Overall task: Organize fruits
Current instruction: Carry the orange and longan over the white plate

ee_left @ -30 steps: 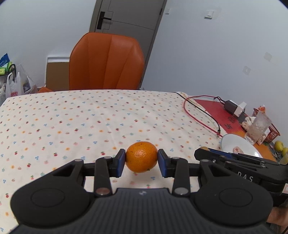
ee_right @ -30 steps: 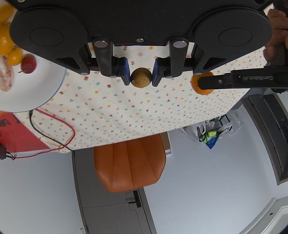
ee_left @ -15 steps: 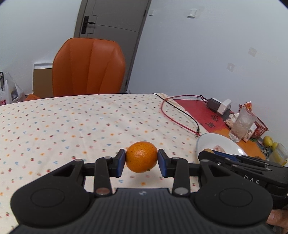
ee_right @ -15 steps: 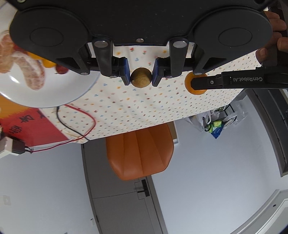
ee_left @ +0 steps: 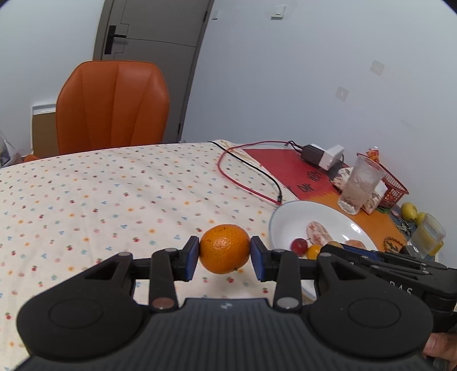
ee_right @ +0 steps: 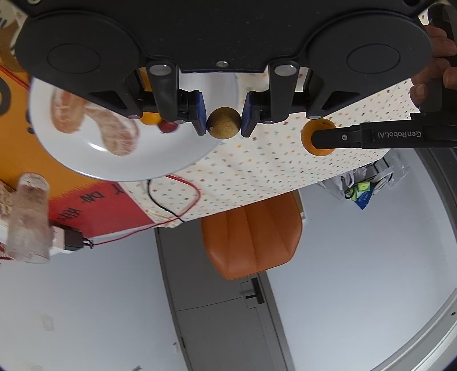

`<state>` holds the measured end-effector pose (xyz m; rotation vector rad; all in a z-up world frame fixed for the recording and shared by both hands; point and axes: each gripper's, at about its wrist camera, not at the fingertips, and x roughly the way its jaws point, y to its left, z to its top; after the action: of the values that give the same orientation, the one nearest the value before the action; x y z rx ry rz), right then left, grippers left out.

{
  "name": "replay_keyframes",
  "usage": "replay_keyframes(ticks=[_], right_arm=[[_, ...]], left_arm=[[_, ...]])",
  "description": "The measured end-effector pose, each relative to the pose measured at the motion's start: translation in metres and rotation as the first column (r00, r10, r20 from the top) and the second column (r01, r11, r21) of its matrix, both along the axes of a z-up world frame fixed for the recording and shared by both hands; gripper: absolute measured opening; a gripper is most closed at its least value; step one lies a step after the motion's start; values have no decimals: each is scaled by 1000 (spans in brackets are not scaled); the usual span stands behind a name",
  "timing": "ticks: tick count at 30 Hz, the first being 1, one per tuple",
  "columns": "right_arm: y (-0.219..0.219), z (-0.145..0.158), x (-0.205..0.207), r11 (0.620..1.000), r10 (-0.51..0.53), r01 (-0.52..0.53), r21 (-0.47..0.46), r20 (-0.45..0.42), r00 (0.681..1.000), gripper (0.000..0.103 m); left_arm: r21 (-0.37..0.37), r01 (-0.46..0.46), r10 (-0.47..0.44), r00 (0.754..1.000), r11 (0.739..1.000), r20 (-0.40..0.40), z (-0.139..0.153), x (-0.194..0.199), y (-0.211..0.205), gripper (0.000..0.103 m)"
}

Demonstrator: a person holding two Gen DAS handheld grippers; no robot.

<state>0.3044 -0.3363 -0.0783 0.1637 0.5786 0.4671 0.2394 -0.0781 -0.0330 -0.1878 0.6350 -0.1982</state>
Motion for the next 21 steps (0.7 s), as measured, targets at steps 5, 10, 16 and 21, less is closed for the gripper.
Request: replay_keyframes(ticks=[5,10,16,21], right_arm=[[-14,-7,-2,1000,-24,24,7,-11,1000,25],[-23,-14,-2,999,-37,37,0,-32,999,25],[-36,-18,-6,998,-67,68,9,-46,997,30],[-44,-21,-10,996,-90,89,-11,-57,994,32]], left_arm=[[-3,26,-26,1000,1000,-4,-3,2,-13,37],[-4,55,-55,998,998,-11,-6,8,-26,37],[-6,100,-100,995,995,-8,-6,14,-46,37],[9,137,-137,991,991,-4,-7,20,-61,37]])
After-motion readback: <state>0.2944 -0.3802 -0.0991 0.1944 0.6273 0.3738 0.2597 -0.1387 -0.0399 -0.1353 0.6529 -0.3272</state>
